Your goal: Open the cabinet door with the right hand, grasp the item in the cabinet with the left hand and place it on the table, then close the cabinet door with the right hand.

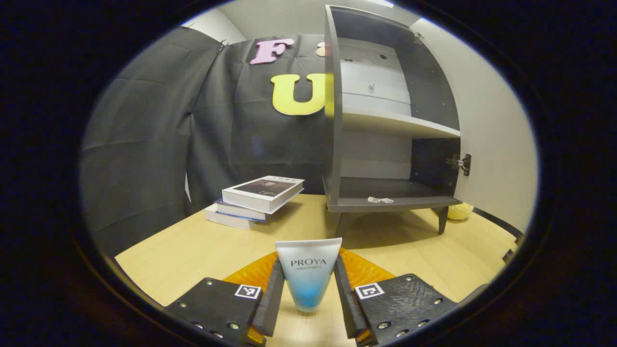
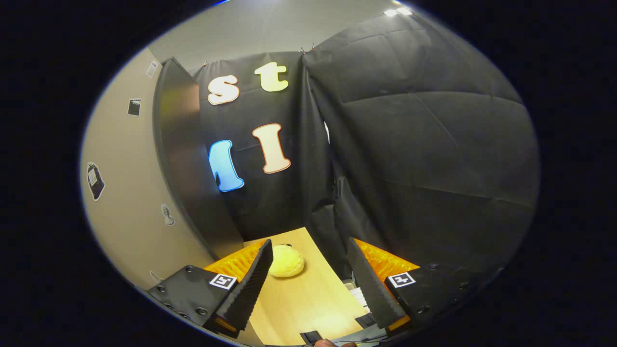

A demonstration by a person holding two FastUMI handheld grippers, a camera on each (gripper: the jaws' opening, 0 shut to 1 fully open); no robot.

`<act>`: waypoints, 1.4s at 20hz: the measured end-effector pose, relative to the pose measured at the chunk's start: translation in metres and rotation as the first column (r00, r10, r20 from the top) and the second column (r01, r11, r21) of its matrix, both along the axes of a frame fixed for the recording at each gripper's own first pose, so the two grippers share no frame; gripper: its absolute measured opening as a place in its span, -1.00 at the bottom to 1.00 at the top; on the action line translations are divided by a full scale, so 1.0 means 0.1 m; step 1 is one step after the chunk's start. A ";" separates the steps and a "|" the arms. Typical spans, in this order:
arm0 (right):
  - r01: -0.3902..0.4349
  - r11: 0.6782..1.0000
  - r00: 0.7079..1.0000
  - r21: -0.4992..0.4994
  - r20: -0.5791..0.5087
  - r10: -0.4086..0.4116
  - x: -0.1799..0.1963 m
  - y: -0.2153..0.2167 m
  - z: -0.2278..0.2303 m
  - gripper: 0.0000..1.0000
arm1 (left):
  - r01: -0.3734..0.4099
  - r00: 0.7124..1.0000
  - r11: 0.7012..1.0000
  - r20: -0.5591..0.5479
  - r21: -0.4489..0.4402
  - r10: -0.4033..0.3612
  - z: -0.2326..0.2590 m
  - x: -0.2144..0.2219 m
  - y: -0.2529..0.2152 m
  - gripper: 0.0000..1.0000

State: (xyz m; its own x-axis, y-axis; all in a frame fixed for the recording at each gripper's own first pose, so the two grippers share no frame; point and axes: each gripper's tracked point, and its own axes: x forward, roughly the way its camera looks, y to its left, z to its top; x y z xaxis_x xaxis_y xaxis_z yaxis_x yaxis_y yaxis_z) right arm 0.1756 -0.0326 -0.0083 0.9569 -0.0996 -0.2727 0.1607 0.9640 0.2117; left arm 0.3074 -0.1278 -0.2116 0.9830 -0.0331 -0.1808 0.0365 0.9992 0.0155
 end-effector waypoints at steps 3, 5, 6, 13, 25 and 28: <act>0.015 0.999 1.000 0.036 -0.012 -0.014 0.01 0.03 -0.06 0.96 | -0.001 1.000 1.000 -0.015 -0.007 0.001 -0.06 -0.03 -0.02 0.12; 0.005 1.000 1.000 0.025 -0.028 -0.005 0.01 0.08 -0.12 0.96 | 0.004 1.000 1.000 -0.031 0.002 -0.004 -0.10 -0.05 -0.01 0.12; -0.001 1.000 0.999 0.014 -0.039 0.001 0.01 0.10 -0.16 0.96 | 0.006 0.999 1.000 -0.039 0.004 -0.006 -0.13 -0.07 -0.01 0.15; -0.059 0.997 0.996 -0.046 -0.064 0.056 0.06 0.26 -0.19 0.96 | 0.005 0.999 1.000 -0.044 0.009 -0.004 -0.13 -0.11 -0.01 0.21; -0.012 0.998 0.999 -0.062 -0.042 0.010 -0.23 0.19 -0.35 0.96 | 0.047 0.994 0.998 0.094 0.033 -0.050 0.54 -0.10 -0.02 0.86; -0.022 0.988 1.000 -0.150 -0.019 0.020 -0.44 0.28 -0.32 0.96 | 0.062 0.989 0.996 0.128 0.062 -0.070 0.81 -0.16 0.01 0.89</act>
